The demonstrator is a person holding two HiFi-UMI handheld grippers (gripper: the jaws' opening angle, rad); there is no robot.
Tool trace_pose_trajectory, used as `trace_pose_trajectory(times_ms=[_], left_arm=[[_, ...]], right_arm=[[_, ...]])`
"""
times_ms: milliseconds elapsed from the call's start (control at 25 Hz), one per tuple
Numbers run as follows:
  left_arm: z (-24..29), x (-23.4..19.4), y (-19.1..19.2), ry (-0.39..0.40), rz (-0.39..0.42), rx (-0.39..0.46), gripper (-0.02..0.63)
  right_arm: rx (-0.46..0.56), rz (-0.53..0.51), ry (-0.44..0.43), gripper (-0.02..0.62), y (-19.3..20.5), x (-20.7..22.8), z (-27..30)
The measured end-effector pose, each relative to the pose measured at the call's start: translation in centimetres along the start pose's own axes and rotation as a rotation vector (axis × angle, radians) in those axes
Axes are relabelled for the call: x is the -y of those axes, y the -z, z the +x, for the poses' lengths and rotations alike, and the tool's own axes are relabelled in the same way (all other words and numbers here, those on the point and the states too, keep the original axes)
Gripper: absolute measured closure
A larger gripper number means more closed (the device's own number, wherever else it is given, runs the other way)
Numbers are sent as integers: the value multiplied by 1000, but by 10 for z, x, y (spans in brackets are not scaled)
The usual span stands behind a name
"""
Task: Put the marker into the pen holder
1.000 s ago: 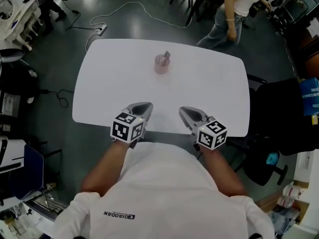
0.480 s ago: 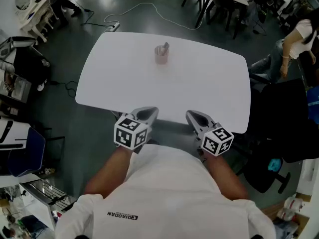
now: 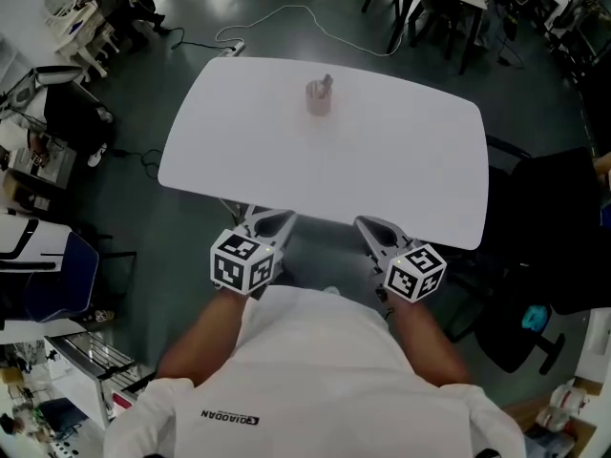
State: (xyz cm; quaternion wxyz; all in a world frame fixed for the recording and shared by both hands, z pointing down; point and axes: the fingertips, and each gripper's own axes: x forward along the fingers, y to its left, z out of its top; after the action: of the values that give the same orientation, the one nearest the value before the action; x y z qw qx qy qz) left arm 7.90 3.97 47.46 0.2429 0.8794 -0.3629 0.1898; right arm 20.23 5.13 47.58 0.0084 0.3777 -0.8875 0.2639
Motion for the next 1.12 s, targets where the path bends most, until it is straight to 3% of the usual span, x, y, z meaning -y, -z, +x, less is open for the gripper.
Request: trace_pose_trajectory(times_ms=[120, 280, 600, 1120], left_arm=[[-7, -8, 5, -4, 3, -22, 578], [-17, -14, 3, 47, 19, -34, 578], [-32, -42, -24, 103, 79, 4, 578], [-56, -80, -6, 160, 58, -28, 578]], right_arm=[[1, -1, 17, 577, 1, -6, 4], [-1, -14, 56, 577, -1, -16, 13], [18, -52, 157, 577, -11, -33, 41], [-2, -41, 237, 577, 2, -67, 67]])
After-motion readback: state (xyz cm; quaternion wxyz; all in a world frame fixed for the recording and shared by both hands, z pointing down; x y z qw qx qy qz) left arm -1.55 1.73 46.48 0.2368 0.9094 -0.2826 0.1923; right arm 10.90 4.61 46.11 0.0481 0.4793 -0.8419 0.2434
